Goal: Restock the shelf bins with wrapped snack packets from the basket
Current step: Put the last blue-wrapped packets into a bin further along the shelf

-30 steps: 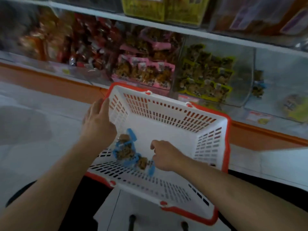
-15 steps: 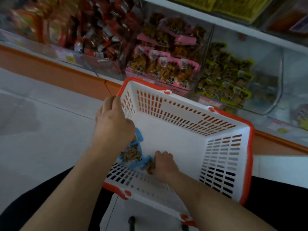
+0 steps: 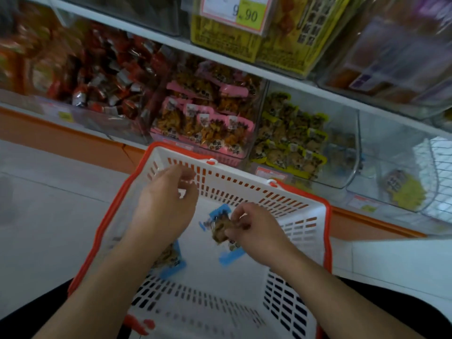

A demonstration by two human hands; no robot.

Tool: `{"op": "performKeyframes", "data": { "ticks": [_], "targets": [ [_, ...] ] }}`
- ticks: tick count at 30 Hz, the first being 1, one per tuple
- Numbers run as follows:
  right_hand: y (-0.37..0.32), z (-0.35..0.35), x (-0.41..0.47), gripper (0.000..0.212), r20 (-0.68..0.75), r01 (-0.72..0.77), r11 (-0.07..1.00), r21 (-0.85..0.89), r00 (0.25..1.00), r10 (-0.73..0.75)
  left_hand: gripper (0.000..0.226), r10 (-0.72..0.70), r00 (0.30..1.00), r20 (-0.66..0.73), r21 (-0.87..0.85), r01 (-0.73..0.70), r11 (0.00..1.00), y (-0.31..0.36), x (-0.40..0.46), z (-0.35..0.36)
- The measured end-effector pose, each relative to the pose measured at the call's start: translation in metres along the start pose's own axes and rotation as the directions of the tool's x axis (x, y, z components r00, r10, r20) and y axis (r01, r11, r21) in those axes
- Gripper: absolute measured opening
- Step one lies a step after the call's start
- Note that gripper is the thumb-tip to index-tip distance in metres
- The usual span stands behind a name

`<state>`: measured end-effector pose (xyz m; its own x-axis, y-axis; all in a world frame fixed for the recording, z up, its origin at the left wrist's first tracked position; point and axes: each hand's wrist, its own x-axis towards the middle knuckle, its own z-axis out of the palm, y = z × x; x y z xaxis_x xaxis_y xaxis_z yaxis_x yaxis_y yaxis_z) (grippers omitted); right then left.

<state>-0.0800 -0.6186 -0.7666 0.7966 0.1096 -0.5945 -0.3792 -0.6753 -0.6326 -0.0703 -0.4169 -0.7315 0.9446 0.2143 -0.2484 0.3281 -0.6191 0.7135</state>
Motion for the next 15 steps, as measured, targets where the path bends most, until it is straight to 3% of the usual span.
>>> {"op": "performKeyframes", "data": {
  "ticks": [2,6,10,15],
  "targets": [
    [-0.016,-0.027,-0.014,0.021,-0.105,0.064,0.985,0.161,0.993,-0.047,0.017,-0.058,0.991,0.122,-0.177,0.079,0.981,0.009,-0.001,0.014],
    [-0.024,-0.057,-0.029,0.015,-0.200,0.201,0.927,0.316,0.969,-0.142,0.018,-0.027,0.951,0.307,-0.537,0.197,0.820,0.034,-0.005,0.027],
    [-0.024,-0.071,-0.024,0.015,-0.153,0.290,0.802,0.522,0.957,-0.247,0.020,0.006,0.970,0.245,-0.628,0.154,0.762,0.044,-0.004,0.023],
    [-0.025,-0.074,-0.009,0.010,-0.074,0.302,0.733,0.610,0.942,-0.326,0.021,-0.030,0.979,0.204,-0.693,0.166,0.701,0.047,-0.001,0.011]
  ]
}}
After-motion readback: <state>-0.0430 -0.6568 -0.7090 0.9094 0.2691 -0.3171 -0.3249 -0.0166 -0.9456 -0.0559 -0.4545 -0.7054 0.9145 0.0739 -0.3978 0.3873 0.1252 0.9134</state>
